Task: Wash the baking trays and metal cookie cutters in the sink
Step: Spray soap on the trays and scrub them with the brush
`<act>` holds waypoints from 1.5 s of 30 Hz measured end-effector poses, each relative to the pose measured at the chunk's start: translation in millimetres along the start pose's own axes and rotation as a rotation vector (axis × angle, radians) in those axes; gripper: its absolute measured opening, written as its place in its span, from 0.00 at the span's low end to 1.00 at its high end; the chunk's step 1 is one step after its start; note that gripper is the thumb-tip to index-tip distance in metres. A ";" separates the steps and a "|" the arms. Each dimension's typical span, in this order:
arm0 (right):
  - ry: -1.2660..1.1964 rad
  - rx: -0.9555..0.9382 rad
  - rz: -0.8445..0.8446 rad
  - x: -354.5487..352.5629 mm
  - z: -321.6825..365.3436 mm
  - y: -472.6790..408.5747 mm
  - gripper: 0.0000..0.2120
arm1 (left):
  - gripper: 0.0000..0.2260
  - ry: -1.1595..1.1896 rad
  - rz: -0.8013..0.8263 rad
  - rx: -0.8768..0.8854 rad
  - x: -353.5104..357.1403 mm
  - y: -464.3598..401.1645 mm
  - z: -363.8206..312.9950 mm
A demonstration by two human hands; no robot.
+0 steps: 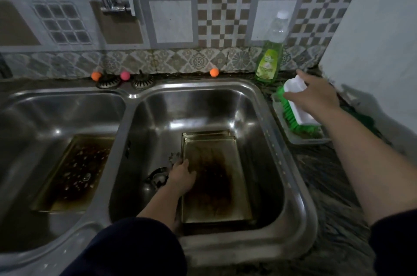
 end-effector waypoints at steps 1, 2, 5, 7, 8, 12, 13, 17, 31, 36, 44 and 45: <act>-0.013 0.003 0.003 -2.7 -2.4 -3.7 0.36 | 0.24 0.005 -0.013 0.000 0.4 -1.2 0.8; -0.003 0.011 0.009 -3.6 -5.3 -6.6 0.35 | 0.23 0.018 -0.029 0.001 0.2 -0.9 0.5; 0.118 0.051 0.049 1.2 -15.1 -10.9 0.35 | 0.21 0.038 -0.088 0.003 -0.5 1.1 -1.0; 0.163 0.086 0.085 8.8 -21.1 -10.4 0.36 | 0.22 0.045 -0.120 -0.003 -1.4 2.6 -0.9; 0.184 0.099 0.108 13.4 -23.7 -9.8 0.36 | 0.23 0.062 -0.136 -0.002 -2.0 4.2 -1.2; 0.196 0.123 0.151 31.1 -31.6 -6.8 0.36 | 0.26 0.192 -0.193 0.132 -3.0 12.0 -12.1; 0.184 0.125 0.144 33.0 -32.6 -6.1 0.35 | 0.27 0.213 -0.194 0.157 -2.6 13.5 -14.9; 0.186 0.136 0.095 32.8 -33.4 -1.8 0.35 | 0.35 0.302 -0.152 0.110 -2.7 17.6 -18.6; 0.197 0.042 -0.033 8.2 -2.3 10.7 0.33 | 0.28 0.664 -0.237 0.353 -23.0 50.2 -43.5; 0.067 -0.152 -0.030 23.9 62.6 43.7 0.34 | 0.26 0.797 -0.338 0.417 -46.5 68.8 -47.6; 0.000 -0.410 0.135 114.9 148.0 100.3 0.34 | 0.24 0.944 -0.528 0.553 -90.3 108.8 -47.5; 0.002 -0.441 0.114 116.8 159.3 104.1 0.33 | 0.24 0.959 -0.525 0.575 -93.3 112.5 -45.9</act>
Point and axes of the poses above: each hand's wrist, its own y-axis away from the middle knuckle, its own x-axis out of the palm, z = x × y, the point moved 8 cm from there along -y, towards the middle knuckle, and after that the axes turned 10 degrees about z, right-handed, at the moved point
